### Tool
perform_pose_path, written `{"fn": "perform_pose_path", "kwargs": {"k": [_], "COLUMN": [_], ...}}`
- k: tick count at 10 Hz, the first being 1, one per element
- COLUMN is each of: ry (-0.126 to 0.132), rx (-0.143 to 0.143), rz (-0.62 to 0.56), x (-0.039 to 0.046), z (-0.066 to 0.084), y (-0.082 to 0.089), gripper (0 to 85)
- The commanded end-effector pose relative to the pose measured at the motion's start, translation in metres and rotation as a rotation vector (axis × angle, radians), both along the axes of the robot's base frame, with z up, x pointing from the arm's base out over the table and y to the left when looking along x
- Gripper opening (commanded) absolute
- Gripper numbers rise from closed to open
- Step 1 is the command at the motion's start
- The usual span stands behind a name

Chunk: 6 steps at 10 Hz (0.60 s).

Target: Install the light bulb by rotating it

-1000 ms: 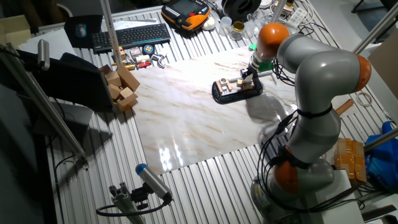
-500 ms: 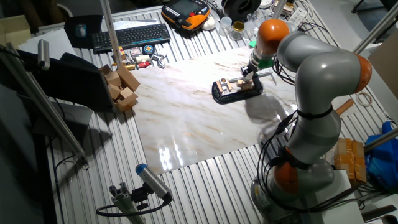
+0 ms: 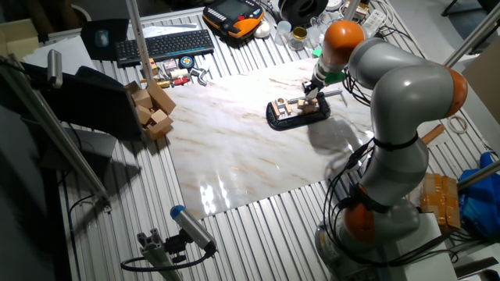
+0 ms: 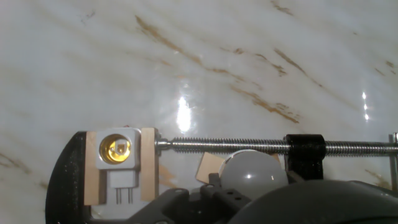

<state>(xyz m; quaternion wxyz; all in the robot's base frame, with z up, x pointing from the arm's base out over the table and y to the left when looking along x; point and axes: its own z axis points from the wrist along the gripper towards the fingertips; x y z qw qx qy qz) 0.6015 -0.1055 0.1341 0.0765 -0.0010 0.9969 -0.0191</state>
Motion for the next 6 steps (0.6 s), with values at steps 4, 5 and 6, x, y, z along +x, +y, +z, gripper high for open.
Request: {"fn": "perform_pose_path", "kwargs": {"k": [4, 5, 6], "ry": [0.012, 0.013, 0.015], "rx": [-0.002, -0.002, -0.002], "rz": [0.006, 0.007, 0.009], "x": [0.0040, 0.0048, 0.0055], "z": [0.014, 0.016, 0.019], "y": [0.013, 0.018, 0.023], "gripper": [0.0, 0.0, 0.0]}}
